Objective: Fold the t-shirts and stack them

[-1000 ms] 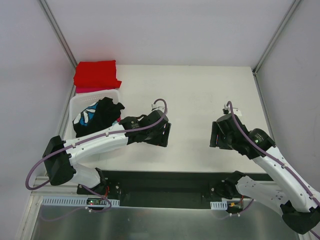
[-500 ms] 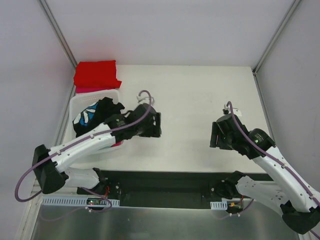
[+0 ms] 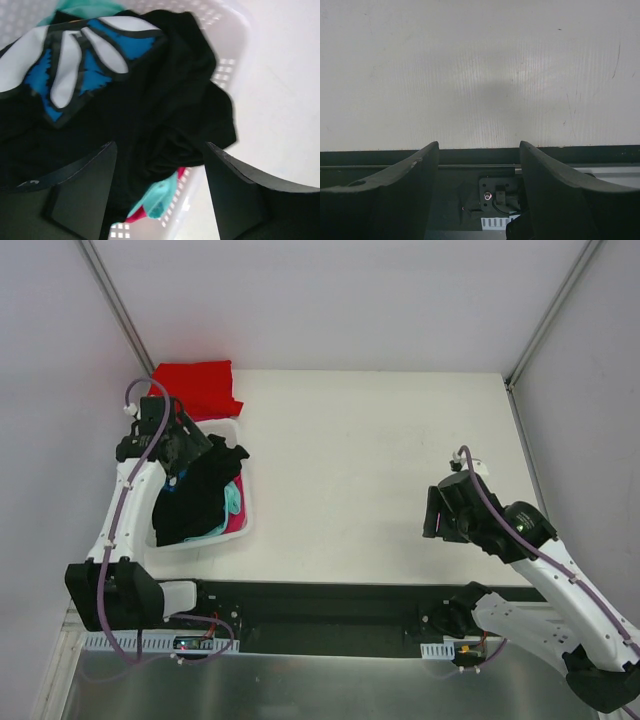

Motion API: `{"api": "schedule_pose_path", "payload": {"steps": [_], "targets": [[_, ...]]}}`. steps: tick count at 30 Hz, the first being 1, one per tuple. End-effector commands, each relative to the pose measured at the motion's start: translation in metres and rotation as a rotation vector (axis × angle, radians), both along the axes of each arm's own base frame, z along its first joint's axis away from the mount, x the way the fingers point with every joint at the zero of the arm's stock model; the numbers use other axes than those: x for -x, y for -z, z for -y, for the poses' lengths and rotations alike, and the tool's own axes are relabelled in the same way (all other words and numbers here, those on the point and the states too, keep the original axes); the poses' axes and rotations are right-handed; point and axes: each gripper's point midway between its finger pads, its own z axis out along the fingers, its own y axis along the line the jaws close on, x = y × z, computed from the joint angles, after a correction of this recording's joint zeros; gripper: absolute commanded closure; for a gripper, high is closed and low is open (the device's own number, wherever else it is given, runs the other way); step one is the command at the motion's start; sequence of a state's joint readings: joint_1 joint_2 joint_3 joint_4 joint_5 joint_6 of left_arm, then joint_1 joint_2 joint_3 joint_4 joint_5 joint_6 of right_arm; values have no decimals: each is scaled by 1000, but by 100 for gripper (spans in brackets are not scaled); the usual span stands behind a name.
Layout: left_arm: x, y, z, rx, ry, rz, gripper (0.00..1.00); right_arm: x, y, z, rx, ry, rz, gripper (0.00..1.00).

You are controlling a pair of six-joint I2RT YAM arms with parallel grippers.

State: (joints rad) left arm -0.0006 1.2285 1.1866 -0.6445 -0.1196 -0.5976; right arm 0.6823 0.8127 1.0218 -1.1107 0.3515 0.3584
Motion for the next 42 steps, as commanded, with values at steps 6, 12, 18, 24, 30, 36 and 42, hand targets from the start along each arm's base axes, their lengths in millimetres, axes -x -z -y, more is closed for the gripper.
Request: {"api": "schedule_pose_path", "payload": {"steps": [6, 12, 18, 24, 30, 36, 42], "targets": [[37, 66, -77, 204, -226, -197, 31, 2, -1, 5, 10, 2, 9, 32], [46, 63, -109, 149, -320, -193, 31, 0, 2, 4, 16, -5, 3, 31], [50, 66, -121, 144, -374, -206, 32, 0, 1, 3, 16, -16, 9, 31], [39, 49, -127, 112, -349, -175, 33, 0, 0, 1, 11, -22, 5, 31], [24, 20, -144, 20, -346, -132, 33, -2, 0, -2, 11, -31, 0, 31], [18, 12, -169, -69, -394, -164, 33, -4, 0, -5, 7, -40, -5, 31], [19, 46, -172, -35, -413, -263, 34, -3, 1, -2, 22, -41, -5, 31]]}}
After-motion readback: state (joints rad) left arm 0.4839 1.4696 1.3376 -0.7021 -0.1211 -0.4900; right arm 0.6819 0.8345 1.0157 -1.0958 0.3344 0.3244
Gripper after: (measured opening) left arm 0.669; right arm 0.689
